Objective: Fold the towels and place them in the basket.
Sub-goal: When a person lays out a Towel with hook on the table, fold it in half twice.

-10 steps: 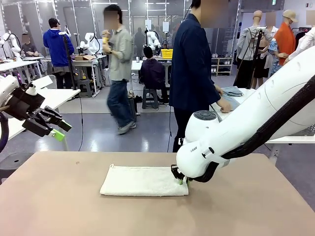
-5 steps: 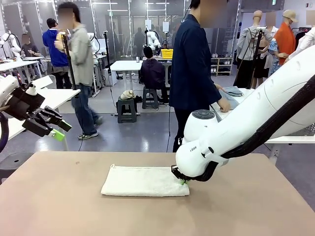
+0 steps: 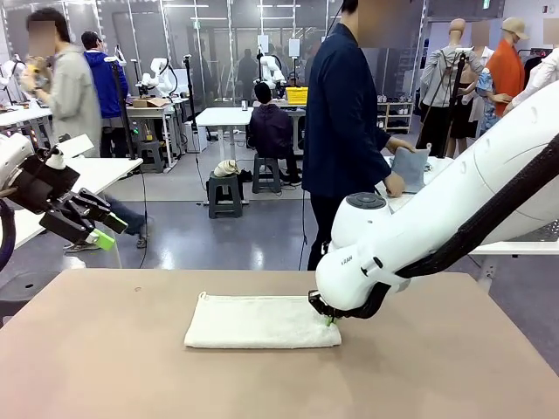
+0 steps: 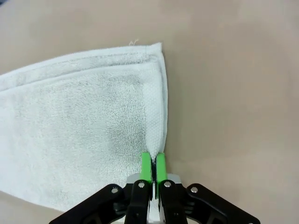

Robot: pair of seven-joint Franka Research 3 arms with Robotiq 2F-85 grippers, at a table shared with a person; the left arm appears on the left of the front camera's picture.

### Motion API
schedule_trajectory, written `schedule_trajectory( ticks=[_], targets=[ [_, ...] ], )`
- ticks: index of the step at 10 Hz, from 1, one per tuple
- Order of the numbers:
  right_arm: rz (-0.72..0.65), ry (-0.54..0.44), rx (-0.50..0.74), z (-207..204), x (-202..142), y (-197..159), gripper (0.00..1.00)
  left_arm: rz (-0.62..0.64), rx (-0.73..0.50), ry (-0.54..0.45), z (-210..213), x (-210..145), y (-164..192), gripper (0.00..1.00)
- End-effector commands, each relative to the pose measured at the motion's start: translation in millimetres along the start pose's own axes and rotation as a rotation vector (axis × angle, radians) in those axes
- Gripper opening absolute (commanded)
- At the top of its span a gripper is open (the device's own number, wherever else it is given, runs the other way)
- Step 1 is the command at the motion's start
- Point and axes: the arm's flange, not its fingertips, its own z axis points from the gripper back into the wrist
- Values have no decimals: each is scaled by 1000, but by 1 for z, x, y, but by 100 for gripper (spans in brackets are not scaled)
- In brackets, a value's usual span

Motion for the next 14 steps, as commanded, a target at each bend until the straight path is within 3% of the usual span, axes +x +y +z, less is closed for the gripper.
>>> schedule_trajectory(
  ticks=[1, 3, 6, 11, 14],
  targets=[
    [12, -3, 29, 17, 13, -13, 0, 4, 1, 11, 2, 2, -1, 80],
    [18, 6, 39, 29, 16, -12, 0, 4, 1, 11, 2, 2, -1, 80],
    [46, 13, 68, 55, 15, 19, 0, 4, 1, 11, 2, 2, -1, 80],
    [154, -24, 74, 81, 6, 121, 0, 4, 1, 11, 2, 2, -1, 80],
    [148, -21, 96, 81, -13, 183, 0, 4, 1, 11, 2, 2, -1, 80]
  ],
)
